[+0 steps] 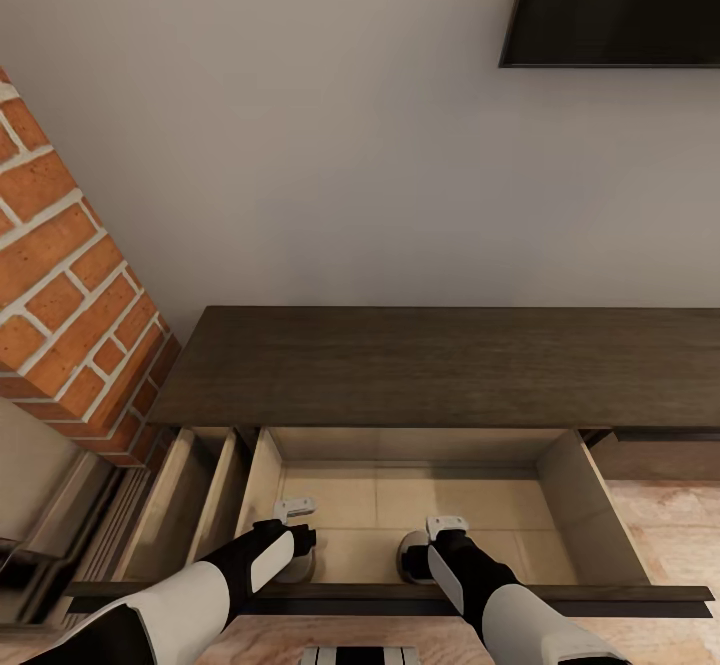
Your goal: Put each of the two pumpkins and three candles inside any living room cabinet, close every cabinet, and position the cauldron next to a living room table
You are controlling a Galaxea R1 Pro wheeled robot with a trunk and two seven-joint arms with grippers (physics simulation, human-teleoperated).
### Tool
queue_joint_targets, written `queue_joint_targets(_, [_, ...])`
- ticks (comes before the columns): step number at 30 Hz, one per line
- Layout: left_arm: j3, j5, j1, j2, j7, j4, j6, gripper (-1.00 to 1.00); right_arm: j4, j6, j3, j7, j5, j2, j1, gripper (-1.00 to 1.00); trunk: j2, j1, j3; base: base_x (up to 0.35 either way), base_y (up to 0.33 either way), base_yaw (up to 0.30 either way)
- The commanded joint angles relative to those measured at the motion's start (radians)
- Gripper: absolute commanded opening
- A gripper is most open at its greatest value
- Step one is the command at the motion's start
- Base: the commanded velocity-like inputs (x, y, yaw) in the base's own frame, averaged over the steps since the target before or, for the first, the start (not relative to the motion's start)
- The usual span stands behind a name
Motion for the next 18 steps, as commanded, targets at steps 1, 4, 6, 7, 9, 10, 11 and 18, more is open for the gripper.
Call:
queue_joint_targets(1, [0.0, 0.0, 0.0, 0.0, 0.0, 0.0, 0.0, 1.0, 0.0, 0.0, 0.0, 0.0, 0.0, 0.0, 0.0, 1.0, 0.0, 0.0, 0.0, 0.0, 0.0, 0.0])
queue_joint_targets(4, [0.0, 0.0, 0.0, 0.0, 0.0, 0.0, 0.0, 1.0, -0.001, 0.0, 0.0, 0.0, 0.0, 0.0, 0.0, 1.0, 0.0, 0.0, 0.0, 0.0, 0.0, 0.0])
queue_joint_targets(6, [0.0, 0.0, 0.0, 0.0, 0.0, 0.0, 0.0, 1.0, -0.001, -0.001, 0.0, 0.0, 0.0, 0.0, 0.0, 1.0, 0.0, 0.0, 0.0, 0.0, 0.0, 0.0])
queue_joint_targets(7, [0.0, 0.0, 0.0, 0.0, 0.0, 0.0, 0.0, 1.0, -0.001, -0.001, 0.0, 0.0, 0.001, 0.0, 0.0, 1.0, 0.0, 0.0, 0.0, 0.0, 0.0, 0.0])
queue_joint_targets(9, [0.0, 0.0, 0.0, 0.0, 0.0, 0.0, 0.0, 1.0, -0.001, -0.001, 0.0, 0.001, 0.001, 0.0, 0.0, 1.0, 0.0, 0.0, 0.0, 0.0, 0.0, 0.0])
queue_joint_targets(10, [0.0, 0.0, 0.0, 0.0, 0.0, 0.0, 0.0, 1.0, -0.001, -0.001, 0.0, 0.001, 0.001, 0.0, 0.0, 1.0, 0.0, 0.0, 0.0, 0.0, 0.0, 0.0])
queue_joint_targets(11, [0.0, 0.0, 0.0, 0.0, 0.0, 0.0, 0.0, 1.0, -0.001, -0.002, 0.0, 0.002, 0.001, 0.0, 0.0, 1.0, 0.0, 0.0, 0.0, 0.0, 0.0, 0.0])
queue_joint_targets(18, [0.0, -0.001, 0.0, 0.001, -0.001, -0.002, 0.0, 1.0, -0.001, -0.002, 0.0, 0.004, 0.002, -0.001, -0.001, 1.0, 0.0, 0.0, 0.0, 0.0, 0.0, 0.0])
